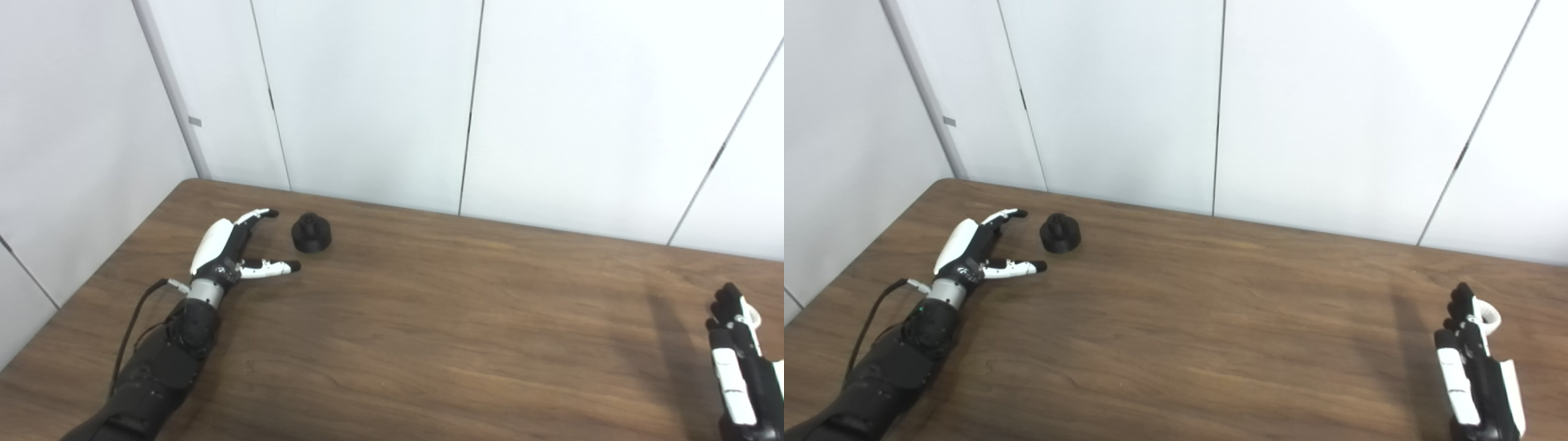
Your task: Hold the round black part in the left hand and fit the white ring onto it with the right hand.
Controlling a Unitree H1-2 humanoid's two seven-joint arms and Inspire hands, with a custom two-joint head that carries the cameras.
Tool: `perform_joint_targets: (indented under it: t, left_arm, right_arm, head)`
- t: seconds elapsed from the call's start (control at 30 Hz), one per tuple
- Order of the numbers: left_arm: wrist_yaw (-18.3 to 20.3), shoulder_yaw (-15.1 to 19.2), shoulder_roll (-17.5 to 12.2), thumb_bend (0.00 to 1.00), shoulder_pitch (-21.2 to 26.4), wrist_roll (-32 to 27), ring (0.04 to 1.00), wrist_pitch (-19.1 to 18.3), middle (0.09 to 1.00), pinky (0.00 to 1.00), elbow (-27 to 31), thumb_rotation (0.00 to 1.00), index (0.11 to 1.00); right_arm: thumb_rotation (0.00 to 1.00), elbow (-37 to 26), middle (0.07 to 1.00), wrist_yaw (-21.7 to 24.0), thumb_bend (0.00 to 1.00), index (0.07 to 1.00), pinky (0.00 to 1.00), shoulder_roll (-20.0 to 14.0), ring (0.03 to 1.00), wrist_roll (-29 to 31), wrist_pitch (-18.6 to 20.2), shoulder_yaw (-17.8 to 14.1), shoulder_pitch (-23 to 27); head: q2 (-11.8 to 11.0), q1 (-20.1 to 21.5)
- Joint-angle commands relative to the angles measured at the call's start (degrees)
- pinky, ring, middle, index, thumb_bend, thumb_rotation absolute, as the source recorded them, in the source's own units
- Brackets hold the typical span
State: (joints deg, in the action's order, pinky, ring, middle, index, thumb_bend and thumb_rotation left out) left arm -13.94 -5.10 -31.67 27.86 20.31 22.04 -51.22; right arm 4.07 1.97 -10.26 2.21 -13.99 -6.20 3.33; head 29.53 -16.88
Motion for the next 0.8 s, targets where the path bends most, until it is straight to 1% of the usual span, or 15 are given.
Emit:
perform_joint_targets:
  t: [0.0,0.07,0.23,0.37,0.47,0.63,0.77]
  left_arm:
    - [1.7,-1.3,-1.1,0.99,1.6,1.4,0.904,-2.1,0.903,0.86,-1.2,0.35,0.819]
    - [2.0,-1.7,-1.4,0.99,2.0,1.5,0.902,-2.3,0.901,0.87,-1.4,0.37,0.801]
    - [3.7,-2.9,-1.7,0.98,2.6,1.8,0.911,-3.8,0.895,0.91,-1.1,0.36,0.783]
    - [3.8,-3.6,-1.3,0.97,3.4,1.6,0.910,-4.1,0.888,0.92,-2.5,0.35,0.777]
    - [4.0,-3.7,-0.9,0.96,3.5,1.6,0.916,-5.3,0.884,0.93,-2.1,0.34,0.772]
    - [3.3,-4.6,-0.5,0.96,4.6,2.7,0.937,-4.8,0.870,0.95,-4.0,0.32,0.754]
    - [3.6,-5.4,-0.2,0.97,5.8,2.9,0.931,-4.5,0.867,0.95,-5.6,0.33,0.750]
  right_arm:
    - [0.85,2.8,1.000,0.0,0.38,0.993,1.00,1.0,1.000,0.4,-0.2,0.1,-4.0]
    - [0.86,2.2,1.000,0.2,0.38,0.998,1.00,1.1,1.000,0.6,0.2,0.2,-4.2]
    - [0.85,1.1,1.000,0.2,0.35,1.000,1.00,1.4,1.000,1.2,0.5,0.2,-4.8]
    - [0.85,1.0,1.000,0.3,0.35,1.000,1.00,1.3,1.000,1.4,0.1,0.2,-5.1]
    - [0.84,0.2,1.000,0.6,0.35,1.000,1.00,1.5,1.000,2.3,0.7,0.1,-5.5]
    - [0.82,-0.7,1.000,0.4,0.36,1.000,1.00,1.6,1.000,2.4,1.4,0.2,-6.0]
    - [0.82,-1.7,1.000,0.6,0.36,1.000,1.00,1.6,1.000,3.1,2.0,0.2,-6.4]
  head:
    - [0.1,0.0]
    - [0.3,0.4]
    - [0.7,0.7]
    - [1.0,0.9]
    - [1.1,1.2]
    - [1.3,1.5]
    - [1.5,1.7]
